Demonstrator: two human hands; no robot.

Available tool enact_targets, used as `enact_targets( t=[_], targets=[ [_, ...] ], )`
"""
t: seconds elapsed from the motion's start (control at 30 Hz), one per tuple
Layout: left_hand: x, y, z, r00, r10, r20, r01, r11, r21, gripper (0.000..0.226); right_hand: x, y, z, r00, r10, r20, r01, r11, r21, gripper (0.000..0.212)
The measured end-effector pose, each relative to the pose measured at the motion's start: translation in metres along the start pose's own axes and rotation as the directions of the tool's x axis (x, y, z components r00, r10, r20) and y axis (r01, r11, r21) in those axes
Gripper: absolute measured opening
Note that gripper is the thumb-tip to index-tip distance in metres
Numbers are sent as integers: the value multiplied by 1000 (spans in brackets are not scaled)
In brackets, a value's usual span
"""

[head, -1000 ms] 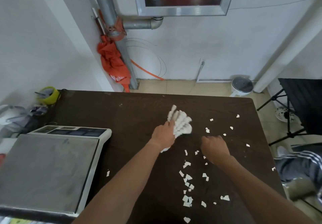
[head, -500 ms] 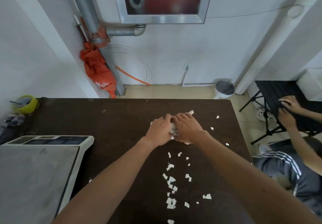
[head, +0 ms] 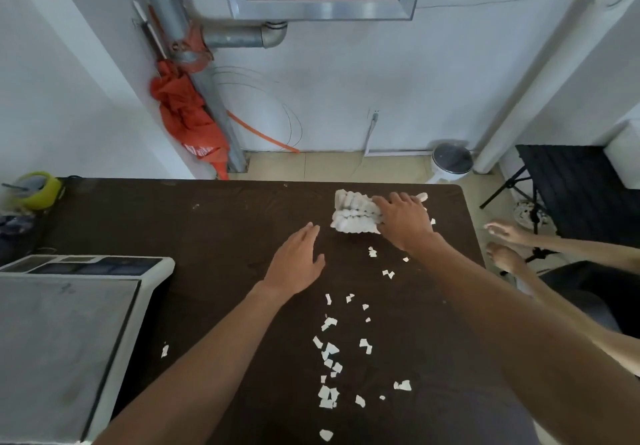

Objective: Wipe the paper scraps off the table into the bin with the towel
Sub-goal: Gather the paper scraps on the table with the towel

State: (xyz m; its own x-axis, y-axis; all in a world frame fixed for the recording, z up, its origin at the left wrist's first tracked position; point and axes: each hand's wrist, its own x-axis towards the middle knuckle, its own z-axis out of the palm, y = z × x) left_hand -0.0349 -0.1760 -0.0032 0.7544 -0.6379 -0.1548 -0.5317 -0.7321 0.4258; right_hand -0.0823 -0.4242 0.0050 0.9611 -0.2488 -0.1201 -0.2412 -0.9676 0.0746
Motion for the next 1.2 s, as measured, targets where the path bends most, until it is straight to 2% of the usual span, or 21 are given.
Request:
enact_targets(
  t=[0.1,0.23,0.4,0.6,0.8,0.97,1.2],
  targets=[
    [-9,-16,8,984,-88,157,80,995,58,68,6,16,7,996,87,11,-87,996,12,53],
    [-20,-30,19,967,-158,200,144,986,80,66,6,31,21,982,189,6,-189,982,11,52],
    [-32,-43,36,943,-181,278,141,977,157,64,-9,27,46,976,206,73,-211,975,68,53],
    [-39,-47,40,956,-136,261,89,979,182,61,-37,-13,44,998,12,57,-17,997,77,52],
    [-43,-46,41,955,-139,262,89,977,194,67,-83,-67,56,982,-186,41,178,974,143,56],
    [-40,-36,37,962,-148,228,112,980,164,65,-81,-62,54,982,-187,26,179,967,182,53],
    [-8,3,32,979,-88,183,64,989,137,67,-68,-4,32,995,-86,-53,92,989,113,54]
  ],
)
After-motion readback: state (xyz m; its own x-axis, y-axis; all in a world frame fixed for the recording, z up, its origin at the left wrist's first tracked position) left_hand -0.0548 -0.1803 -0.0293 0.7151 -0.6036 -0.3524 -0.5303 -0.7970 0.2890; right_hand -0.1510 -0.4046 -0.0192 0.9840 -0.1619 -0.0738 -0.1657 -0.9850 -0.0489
